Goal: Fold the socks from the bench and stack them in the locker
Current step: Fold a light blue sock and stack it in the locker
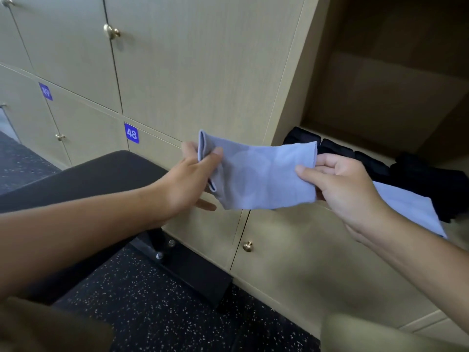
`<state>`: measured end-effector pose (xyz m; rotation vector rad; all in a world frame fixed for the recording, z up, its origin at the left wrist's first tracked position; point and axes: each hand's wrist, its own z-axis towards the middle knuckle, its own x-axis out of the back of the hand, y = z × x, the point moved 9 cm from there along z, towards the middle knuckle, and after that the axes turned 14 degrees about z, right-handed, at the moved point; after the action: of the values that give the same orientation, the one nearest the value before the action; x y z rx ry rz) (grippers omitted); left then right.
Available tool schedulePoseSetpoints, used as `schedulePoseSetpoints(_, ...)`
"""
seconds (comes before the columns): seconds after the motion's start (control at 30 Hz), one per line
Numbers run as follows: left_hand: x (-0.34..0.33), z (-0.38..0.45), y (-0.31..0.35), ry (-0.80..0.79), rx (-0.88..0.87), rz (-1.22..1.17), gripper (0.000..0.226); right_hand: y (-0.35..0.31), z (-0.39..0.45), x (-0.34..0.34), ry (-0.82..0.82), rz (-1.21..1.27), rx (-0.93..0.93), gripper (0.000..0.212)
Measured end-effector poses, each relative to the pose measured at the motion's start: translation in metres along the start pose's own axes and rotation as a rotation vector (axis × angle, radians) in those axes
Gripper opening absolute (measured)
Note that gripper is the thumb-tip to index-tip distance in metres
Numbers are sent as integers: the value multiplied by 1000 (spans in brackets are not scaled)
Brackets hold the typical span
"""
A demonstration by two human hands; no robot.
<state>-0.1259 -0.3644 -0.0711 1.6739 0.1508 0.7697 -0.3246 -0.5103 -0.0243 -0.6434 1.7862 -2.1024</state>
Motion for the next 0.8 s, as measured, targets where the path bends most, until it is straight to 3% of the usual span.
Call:
schedulePoseSetpoints(0.1,9,2,-12,34,80,-5,35,4,3,6,4,-91,-15,10)
schedulePoseSetpoints(0.23,8,2,-11,-26,51,74,32,8,5,7,-5,-184,-19,7)
schedulePoseSetpoints(0.33,12,4,-15,26,69,79,28,6,2,1,-21,-226,0,16)
schedulePoseSetpoints(0.53,3,4,-5,79,49,26,13,1,-8,-24,-102,-208,41,21)
schedulePoseSetpoints(0.8,-19,3,14,85,-44,45,20,4,-14,-48,-162,-99,2,13)
